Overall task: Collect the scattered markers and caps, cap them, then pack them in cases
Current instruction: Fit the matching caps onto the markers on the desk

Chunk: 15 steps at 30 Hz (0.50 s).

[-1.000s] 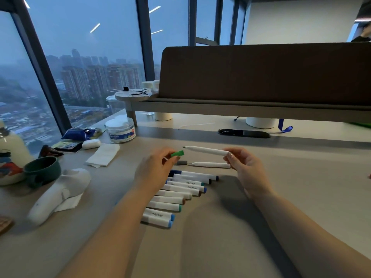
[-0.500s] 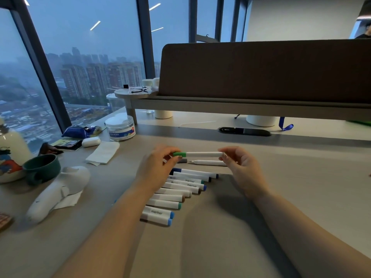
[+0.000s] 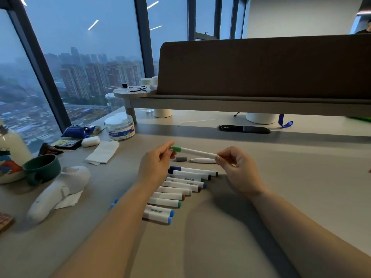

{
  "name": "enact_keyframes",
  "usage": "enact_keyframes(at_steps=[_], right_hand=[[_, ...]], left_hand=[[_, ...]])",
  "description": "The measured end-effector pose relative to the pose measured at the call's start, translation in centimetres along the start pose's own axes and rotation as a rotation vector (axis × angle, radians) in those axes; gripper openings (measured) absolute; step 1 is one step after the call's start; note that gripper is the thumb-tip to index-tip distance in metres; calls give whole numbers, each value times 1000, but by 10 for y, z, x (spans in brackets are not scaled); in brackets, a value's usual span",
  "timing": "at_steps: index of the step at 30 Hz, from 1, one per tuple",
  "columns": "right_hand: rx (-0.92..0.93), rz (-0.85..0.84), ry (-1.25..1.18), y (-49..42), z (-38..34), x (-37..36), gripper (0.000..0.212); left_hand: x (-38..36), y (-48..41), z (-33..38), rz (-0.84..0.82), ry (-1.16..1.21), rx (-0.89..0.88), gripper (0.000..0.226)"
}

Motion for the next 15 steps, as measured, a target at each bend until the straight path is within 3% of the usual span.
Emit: enact_keyframes(at_steps=[3,6,9,15], right_hand=[[-43,42,135,-4,8,-1,9],[-112,31,406,-9,16,-1,3],[-174,-30,583,-9,15,-1,12],[-212,-4,579,-15,18,7,18]], left_hand=[[0,-3,-7,-49,-177,7,40],[4,-8,-18,12,-288,67,42],[6,-11,-23,56,-326,126,39],[6,-11,-25,17,-386,165,29]])
Point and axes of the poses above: each hand's wrist, its own y-axis away from the middle knuckle, its own x-axis out of the back of the hand, z = x × y, the point moved 1 cm from there along -y, towards the middle knuckle, and after that the axes turned 9 degrees about y, right-handed, at the moved point
